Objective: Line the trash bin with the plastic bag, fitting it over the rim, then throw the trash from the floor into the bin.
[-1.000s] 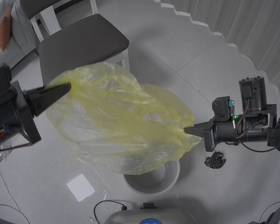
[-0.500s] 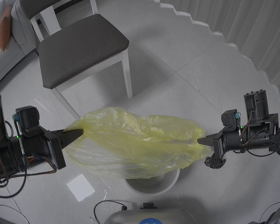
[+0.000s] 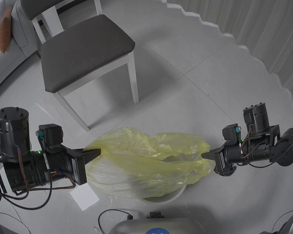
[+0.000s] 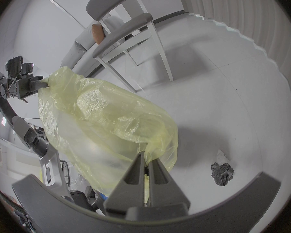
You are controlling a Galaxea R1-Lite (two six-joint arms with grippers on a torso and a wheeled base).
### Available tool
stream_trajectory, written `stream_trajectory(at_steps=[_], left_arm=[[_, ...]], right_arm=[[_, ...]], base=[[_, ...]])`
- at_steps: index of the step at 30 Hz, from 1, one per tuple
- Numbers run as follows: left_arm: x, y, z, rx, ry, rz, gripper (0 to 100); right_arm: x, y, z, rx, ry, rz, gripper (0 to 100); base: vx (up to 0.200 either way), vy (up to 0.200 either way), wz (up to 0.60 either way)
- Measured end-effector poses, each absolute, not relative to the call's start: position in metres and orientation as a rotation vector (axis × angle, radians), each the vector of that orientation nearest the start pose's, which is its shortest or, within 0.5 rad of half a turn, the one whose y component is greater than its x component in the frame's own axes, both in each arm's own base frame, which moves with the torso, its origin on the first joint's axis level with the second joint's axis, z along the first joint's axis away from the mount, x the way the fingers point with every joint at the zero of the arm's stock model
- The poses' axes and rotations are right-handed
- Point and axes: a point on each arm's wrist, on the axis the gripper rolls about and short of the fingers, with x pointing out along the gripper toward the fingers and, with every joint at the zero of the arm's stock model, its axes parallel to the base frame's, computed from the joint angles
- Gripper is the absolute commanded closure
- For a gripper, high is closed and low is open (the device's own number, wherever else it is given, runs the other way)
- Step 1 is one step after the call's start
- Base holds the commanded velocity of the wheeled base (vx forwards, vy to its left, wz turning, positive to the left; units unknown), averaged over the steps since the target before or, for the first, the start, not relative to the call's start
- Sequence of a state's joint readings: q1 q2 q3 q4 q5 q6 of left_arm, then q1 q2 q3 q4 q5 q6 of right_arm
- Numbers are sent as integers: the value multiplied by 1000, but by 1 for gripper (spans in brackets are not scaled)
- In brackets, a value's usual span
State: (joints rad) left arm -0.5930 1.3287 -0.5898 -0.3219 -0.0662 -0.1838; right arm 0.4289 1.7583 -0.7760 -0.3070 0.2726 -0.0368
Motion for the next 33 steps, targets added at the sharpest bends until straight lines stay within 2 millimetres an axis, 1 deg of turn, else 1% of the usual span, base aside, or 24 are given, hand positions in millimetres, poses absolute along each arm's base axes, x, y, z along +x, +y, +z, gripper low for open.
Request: stream_trajectory(at_steps=[4, 10, 16, 19, 22, 26, 33], left_arm=[[173, -121, 181, -65, 490, -610, 100], [189, -134, 170, -75, 477, -621, 100], [200, -147, 146, -51, 546, -625, 100], [198, -151, 135, -40, 567, -637, 100], [191, -150, 127, -30, 583, -645, 100], [184, -146, 120, -20, 608, -646, 100], [179, -144, 111, -9, 644, -647, 100]], right_arm=[[273, 129, 118, -85, 689, 680, 100], [282, 126, 102, -82, 730, 665, 100], [291, 122, 84, -82, 782, 647, 100], [293, 120, 75, -86, 809, 640, 100], [294, 118, 68, -89, 836, 635, 100], [294, 117, 61, -109, 852, 641, 100], [295, 118, 52, -116, 882, 643, 100]], base=[[0, 0, 0], [0, 0, 0], [0, 0, 0], [0, 0, 0], [0, 0, 0], [0, 0, 0], [0, 0, 0]])
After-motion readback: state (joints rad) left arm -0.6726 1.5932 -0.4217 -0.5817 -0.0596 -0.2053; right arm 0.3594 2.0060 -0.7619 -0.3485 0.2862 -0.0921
